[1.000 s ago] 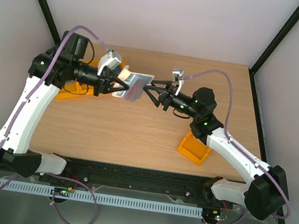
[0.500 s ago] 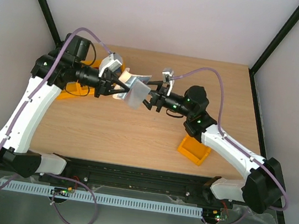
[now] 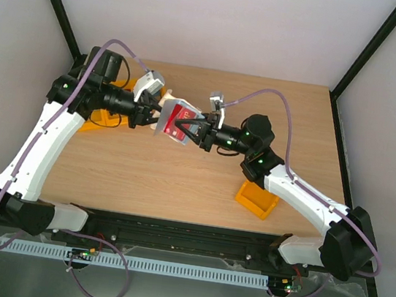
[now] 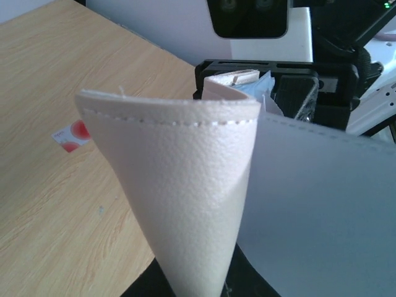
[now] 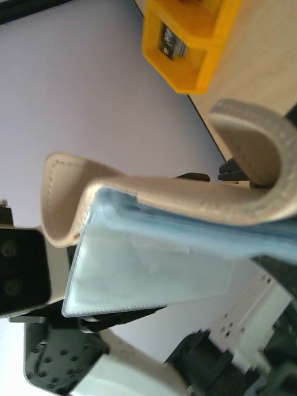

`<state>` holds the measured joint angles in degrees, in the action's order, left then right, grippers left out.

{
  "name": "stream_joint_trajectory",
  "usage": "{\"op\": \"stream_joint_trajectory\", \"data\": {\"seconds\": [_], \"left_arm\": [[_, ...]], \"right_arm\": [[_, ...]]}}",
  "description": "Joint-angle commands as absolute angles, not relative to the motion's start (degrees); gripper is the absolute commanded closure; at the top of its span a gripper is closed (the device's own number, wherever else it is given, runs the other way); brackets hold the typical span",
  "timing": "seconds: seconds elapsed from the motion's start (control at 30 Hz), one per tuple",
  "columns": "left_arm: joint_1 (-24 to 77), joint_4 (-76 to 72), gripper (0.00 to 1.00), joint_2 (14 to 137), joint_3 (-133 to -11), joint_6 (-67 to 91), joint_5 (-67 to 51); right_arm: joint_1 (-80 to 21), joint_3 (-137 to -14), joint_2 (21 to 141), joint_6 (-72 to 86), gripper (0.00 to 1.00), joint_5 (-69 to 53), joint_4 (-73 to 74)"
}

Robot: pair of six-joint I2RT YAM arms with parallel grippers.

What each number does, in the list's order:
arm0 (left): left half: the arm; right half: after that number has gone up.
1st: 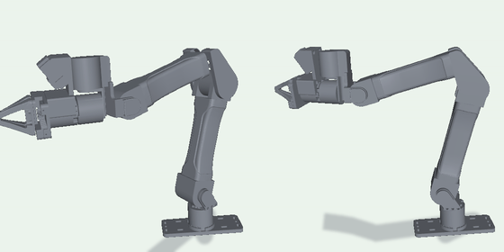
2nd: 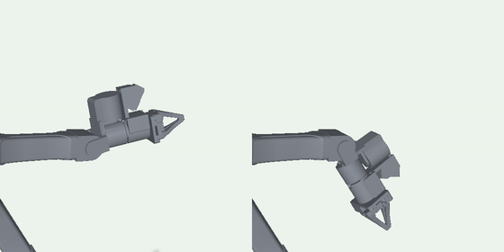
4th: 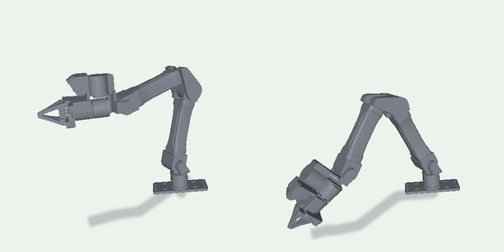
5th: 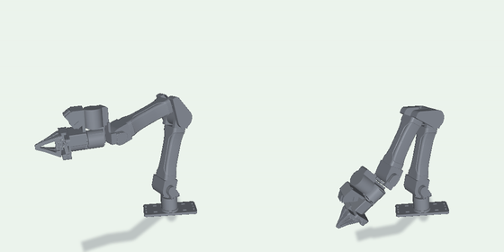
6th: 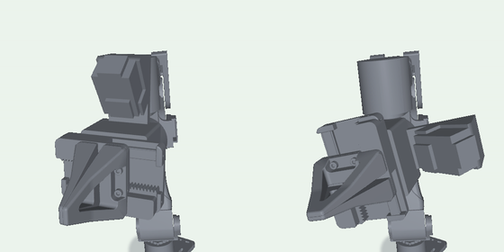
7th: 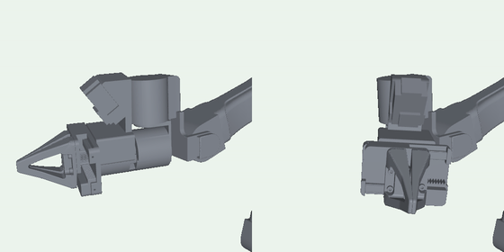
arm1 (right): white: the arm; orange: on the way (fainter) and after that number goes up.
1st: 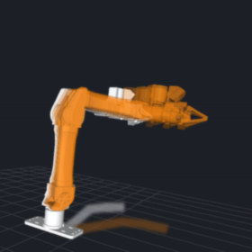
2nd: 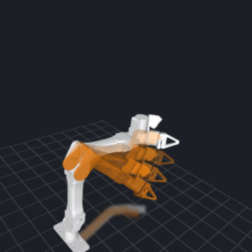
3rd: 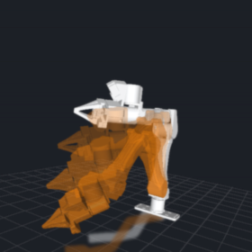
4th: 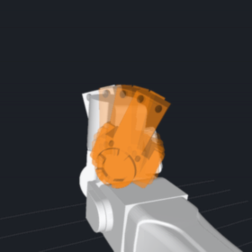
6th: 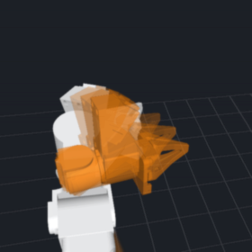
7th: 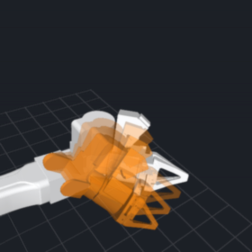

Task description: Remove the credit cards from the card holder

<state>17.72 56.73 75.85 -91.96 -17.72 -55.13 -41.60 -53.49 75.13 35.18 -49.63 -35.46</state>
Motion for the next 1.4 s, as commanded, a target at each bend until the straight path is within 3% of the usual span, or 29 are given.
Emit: {"op": "stream_joint_trajectory", "data": {"seconds": [0.0, 0.03, 0.1, 0.17, 0.27, 0.43, 0.6, 0.67, 0.73, 0.8, 1.0, 1.13, 1.37], "left_arm": [[17.97, 54.98, 0.92, 75.64, -90.95, -16.88, -52.99], [17.94, 54.98, 0.81, 75.64, -91.01, -16.82, -52.01], [17.78, 54.70, 0.41, 75.38, -91.33, -16.71, -48.86], [17.27, 54.42, 0.21, 75.12, -91.61, -17.01, -45.44], [15.48, 54.36, 0.07, 74.66, -92.35, -18.53, -41.91], [8.79, 53.67, 0.04, 73.49, -97.93, -18.98, -37.19], [7.92, 51.87, 0.10, 73.30, -98.82, -14.28, -43.84], [8.86, 48.54, 0.23, 73.11, -95.64, -9.50, -51.88], [10.14, 42.67, 0.43, 72.86, -89.90, -2.17, -59.08], [12.05, 37.95, 0.57, 73.17, -85.19, 3.96, -60.86], [17.73, 33.62, 0.61, 75.63, -77.04, 5.59, -57.43], [16.10, 31.97, 0.69, 76.64, -75.62, 5.55, -55.94], [15.21, 32.11, 0.77, 75.51, -72.61, 4.15, -62.78]], "right_arm": [[-42.45, -56.44, 74.53, 34.55, 0.93, -48.50, -35.97], [-42.45, -56.54, 74.29, 34.02, 0.97, -46.48, -33.63], [-42.45, -57.54, 73.90, 31.78, 0.98, -41.80, -28.44], [-42.45, -58.73, 73.87, 30.00, 0.98, -37.87, -23.09], [-42.45, -60.87, 74.42, 28.13, 0.98, -30.81, -14.90], [-42.45, -65.87, 76.63, 24.94, 0.98, -14.65, 1.84], [-42.45, -68.19, 79.94, 24.79, 0.98, -11.54, 8.56], [-42.45, -67.89, 80.41, 25.38, 0.98, -15.24, 6.71], [-42.45, -67.32, 80.38, 26.37, 0.98, -18.66, 4.03], [-42.45, -66.99, 80.33, 26.74, 0.98, -21.85, 1.89], [-42.45, -65.76, 80.55, 27.04, 0.98, -34.62, -4.24], [-42.41, -61.47, 78.02, 27.42, 0.98, -46.03, -13.46], [-42.43, -58.66, 76.12, 25.88, 0.98, -55.36, -18.36]]}}
